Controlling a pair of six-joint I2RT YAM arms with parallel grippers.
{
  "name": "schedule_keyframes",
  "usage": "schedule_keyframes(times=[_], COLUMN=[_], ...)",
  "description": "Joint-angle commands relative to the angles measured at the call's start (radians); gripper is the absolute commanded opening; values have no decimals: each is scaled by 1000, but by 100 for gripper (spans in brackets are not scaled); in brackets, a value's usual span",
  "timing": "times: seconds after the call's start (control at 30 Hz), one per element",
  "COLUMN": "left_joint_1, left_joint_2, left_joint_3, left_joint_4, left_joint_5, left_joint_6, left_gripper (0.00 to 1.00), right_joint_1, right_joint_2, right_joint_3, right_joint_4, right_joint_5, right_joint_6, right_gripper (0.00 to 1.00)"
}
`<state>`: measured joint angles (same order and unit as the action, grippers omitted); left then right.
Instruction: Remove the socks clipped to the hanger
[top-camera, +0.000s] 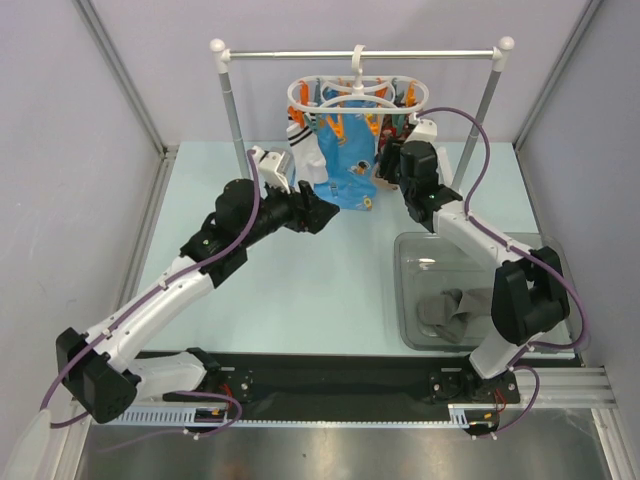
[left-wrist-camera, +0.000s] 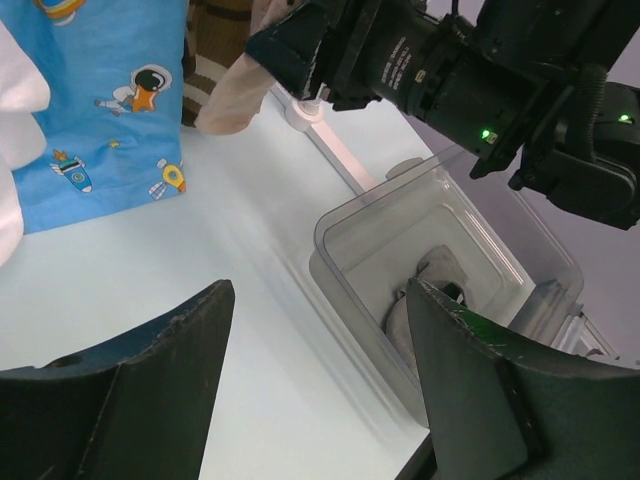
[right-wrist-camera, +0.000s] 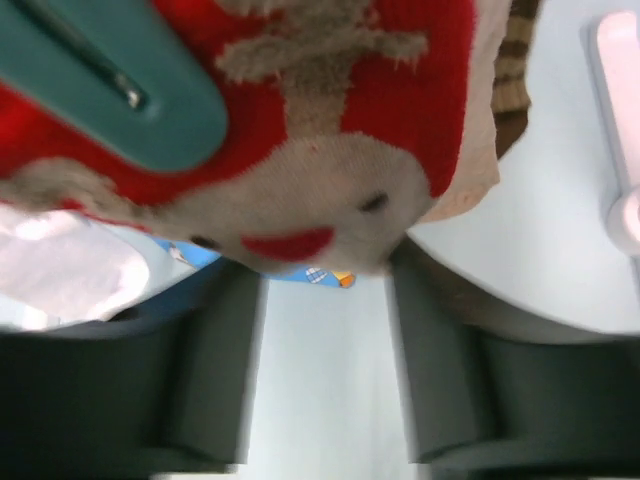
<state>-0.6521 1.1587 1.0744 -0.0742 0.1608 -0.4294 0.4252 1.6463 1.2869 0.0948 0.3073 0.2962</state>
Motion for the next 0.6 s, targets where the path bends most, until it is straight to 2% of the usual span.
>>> schedule_keyframes(times=[0.0, 0.1, 0.23, 0.33, 0.57], left_joint_1=[0, 0, 0, 0, 2], left_joint_2=[15, 28, 53, 75, 163], left_joint_3=[-16, -27, -30, -30, -24], left_joint_4=[69, 80, 119, 148, 287], left_joint_5=[14, 13, 20, 35, 85], left_joint_6=[-38, -46, -60, -63, 84], left_gripper=[75, 74, 74, 74, 75], right_joint_1=[1, 1, 1, 1, -14], right_joint_2=[-14, -58, -129, -186, -289], right_joint_3=[23, -21, -66, -87, -86], right_joint_4=[74, 101, 89, 51, -82], right_joint_5=[95, 67, 0, -68, -279], right_joint_6=[4, -11, -22, -19, 34], right_gripper=[49, 29, 11, 6, 7])
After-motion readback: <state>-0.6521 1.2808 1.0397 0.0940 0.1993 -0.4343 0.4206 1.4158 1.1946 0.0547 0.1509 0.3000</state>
